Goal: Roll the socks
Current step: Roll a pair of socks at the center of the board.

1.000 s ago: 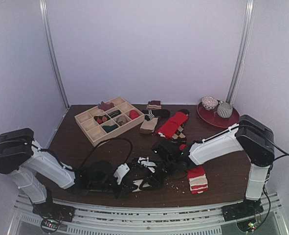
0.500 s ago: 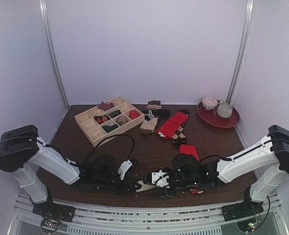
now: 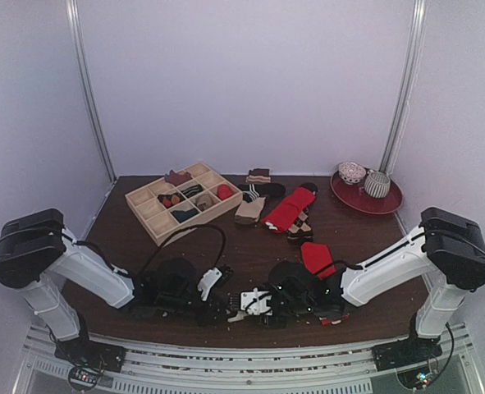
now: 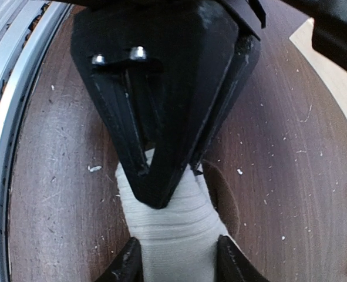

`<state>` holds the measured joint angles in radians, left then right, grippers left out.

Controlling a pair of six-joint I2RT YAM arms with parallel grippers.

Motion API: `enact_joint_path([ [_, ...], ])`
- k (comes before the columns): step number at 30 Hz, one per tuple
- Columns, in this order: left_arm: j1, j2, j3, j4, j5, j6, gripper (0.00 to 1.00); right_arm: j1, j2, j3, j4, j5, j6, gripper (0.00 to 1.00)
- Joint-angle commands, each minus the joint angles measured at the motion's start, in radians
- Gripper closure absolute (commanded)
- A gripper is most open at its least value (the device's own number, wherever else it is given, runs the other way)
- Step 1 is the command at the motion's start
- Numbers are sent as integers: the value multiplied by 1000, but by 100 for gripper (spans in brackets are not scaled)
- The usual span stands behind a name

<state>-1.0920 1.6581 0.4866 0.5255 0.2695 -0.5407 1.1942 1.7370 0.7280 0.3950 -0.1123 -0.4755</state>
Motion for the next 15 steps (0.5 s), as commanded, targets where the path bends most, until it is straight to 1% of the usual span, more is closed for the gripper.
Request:
enact_joint_path([
  [1,-4,62,-53,-293,16,23,100,1,72,29,-132,-17,101,63],
  [3,-1,53,-40,-296,11,50,100,-5,98,38,-161,-51,165,71],
  [4,1,42,-33,-302,4,61,98,-10,108,41,-172,-71,199,72],
  [8,6,-28,-4,-362,-88,113,72,-22,95,-16,-137,-129,310,74],
  [9,8,-51,3,-374,-120,128,67,-29,92,-26,-129,-145,340,74],
  [13,20,-162,23,-374,-236,173,54,-56,110,-33,-130,-194,428,74],
  [15,24,-205,27,-352,-273,195,50,-66,122,-30,-137,-218,465,74],
])
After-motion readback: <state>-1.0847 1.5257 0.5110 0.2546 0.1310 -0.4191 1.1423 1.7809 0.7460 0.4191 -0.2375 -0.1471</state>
